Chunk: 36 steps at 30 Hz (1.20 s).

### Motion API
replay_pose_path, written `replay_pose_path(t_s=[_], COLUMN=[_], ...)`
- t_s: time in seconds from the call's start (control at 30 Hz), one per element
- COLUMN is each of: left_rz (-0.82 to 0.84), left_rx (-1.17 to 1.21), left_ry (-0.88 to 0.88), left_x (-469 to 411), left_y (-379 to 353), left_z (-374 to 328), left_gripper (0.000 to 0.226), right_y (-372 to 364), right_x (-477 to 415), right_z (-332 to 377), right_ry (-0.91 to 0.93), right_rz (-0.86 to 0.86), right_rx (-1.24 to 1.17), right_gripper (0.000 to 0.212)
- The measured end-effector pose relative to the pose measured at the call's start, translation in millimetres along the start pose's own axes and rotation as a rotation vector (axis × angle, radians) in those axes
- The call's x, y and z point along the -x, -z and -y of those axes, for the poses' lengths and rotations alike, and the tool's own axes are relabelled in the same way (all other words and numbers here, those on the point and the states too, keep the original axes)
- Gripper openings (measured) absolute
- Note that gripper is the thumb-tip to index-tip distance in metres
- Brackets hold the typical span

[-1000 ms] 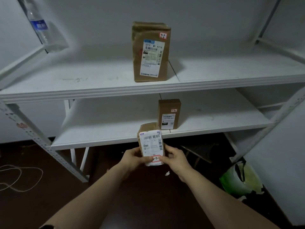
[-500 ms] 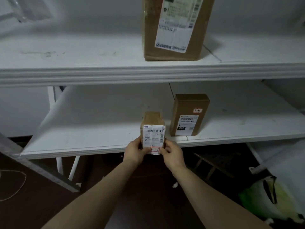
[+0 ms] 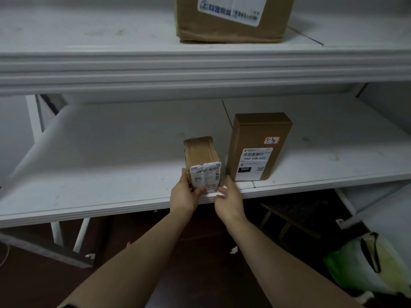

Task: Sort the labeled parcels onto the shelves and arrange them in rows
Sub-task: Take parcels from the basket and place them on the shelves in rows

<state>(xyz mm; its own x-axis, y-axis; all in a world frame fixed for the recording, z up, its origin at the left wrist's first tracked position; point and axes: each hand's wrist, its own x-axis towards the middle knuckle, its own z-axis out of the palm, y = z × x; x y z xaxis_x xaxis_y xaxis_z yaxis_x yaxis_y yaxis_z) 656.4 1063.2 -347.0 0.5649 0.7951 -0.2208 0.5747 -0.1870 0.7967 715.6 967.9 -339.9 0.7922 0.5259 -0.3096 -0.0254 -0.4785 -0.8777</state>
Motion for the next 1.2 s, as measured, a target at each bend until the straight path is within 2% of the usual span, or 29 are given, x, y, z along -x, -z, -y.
replay_pose_path(t_s=[0.07, 0.13, 0.27, 0.47, 0.7, 0.8, 0.9, 1.03, 1.13, 1.2], left_rz=[0.008, 0.013, 0.025, 0.006, 0.002, 0.023, 0.084, 0.17, 0.304, 0.426], left_rx=[0.024, 0.036, 0.035, -0.008, -0.043, -0.054, -0.103, -0.177, -0.286, -0.401], left_ry=[0.012, 0.02, -0.035, -0.06, -0.021, 0.043, 0.113, 0.147, 0.099, -0.012], left_x=[-2.6, -4.2, -9.8, -18.9, -23.4, -8.8, 29.1, 92.4, 133.5, 154.6], left_y=[-4.7, -8.3, -15.7, -27.9, -32.2, -29.3, -19.4, 2.7, 20.2, 27.3], left_z=[-0.6, -3.6, -11.3, -15.5, -18.5, -18.0, -26.1, -64.4, -105.1, -136.0], left_gripper=[0.071, 0.078, 0.063, 0.05, 0.046, 0.054, 0.072, 0.072, 0.061, 0.041], right_y=[5.5, 12.5, 25.1, 17.7, 15.5, 24.5, 44.3, 88.5, 125.3, 151.6], right_x=[0.8, 0.6, -2.4, -11.0, -16.7, -1.9, 29.4, 79.1, 124.3, 156.1], right_z=[-7.6, -17.2, -27.3, -25.5, -25.4, -26.3, -19.6, 6.0, 32.3, 48.5], right_ry=[-0.067, -0.092, -0.073, -0.005, -0.003, -0.022, -0.095, -0.167, -0.201, -0.215], right_rz=[-0.071, -0.122, -0.111, 0.059, 0.106, 0.093, 0.087, 0.033, -0.006, -0.06], right_rx=[-0.063, -0.079, -0.086, -0.108, -0.102, -0.069, -0.049, -0.021, 0.001, -0.001], right_gripper=[0.069, 0.065, 0.058, 0.059, 0.064, 0.062, 0.059, 0.055, 0.052, 0.05])
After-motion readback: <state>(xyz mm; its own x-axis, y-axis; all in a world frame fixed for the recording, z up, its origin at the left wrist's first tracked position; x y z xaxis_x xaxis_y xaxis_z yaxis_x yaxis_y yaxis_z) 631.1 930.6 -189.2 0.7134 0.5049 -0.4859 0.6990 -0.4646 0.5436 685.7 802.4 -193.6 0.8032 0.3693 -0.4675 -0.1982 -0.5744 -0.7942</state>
